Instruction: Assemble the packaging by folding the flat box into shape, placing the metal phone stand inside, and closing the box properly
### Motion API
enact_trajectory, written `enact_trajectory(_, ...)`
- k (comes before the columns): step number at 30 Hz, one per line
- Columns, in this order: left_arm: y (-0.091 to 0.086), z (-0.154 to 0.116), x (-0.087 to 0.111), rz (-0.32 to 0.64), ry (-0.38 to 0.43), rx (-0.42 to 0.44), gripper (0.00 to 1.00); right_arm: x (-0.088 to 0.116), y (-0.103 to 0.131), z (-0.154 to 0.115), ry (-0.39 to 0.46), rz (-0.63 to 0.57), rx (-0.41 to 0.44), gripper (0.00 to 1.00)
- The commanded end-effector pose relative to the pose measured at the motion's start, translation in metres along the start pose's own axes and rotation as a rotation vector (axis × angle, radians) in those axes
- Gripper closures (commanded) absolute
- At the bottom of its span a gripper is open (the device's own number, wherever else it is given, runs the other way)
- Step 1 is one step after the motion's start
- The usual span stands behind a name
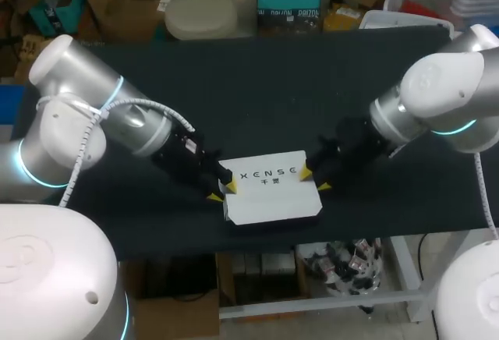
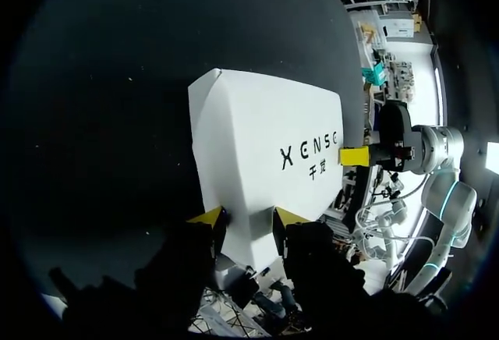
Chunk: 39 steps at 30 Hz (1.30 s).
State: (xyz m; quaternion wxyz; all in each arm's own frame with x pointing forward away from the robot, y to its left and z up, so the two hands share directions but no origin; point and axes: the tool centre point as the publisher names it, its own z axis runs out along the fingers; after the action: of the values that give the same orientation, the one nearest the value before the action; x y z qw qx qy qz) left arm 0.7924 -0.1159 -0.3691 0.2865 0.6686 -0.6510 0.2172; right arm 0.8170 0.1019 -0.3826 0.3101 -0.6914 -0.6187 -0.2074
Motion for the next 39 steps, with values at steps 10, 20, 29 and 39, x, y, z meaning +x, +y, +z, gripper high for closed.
enact_trajectory(10,-0.006,0.005,0.016,-0.008,0.029,-0.046,0.58,0.018,0.001,0.004,0.004,0.026,0.072,0.53)
enact_trajectory(20,-0.006,0.0,0.02,-0.014,0.035,-0.075,0.58,0.021,0.004,0.003,-0.004,0.063,0.116,0.55)
enact_trajectory(29,-0.009,-0.004,0.022,-0.031,0.038,-0.096,0.58,0.027,0.006,0.0,-0.006,0.08,0.134,0.55)
enact_trajectory(39,-0.013,-0.009,0.027,-0.036,0.055,-0.124,0.59,0.031,0.008,-0.002,0.003,0.105,0.161,0.56)
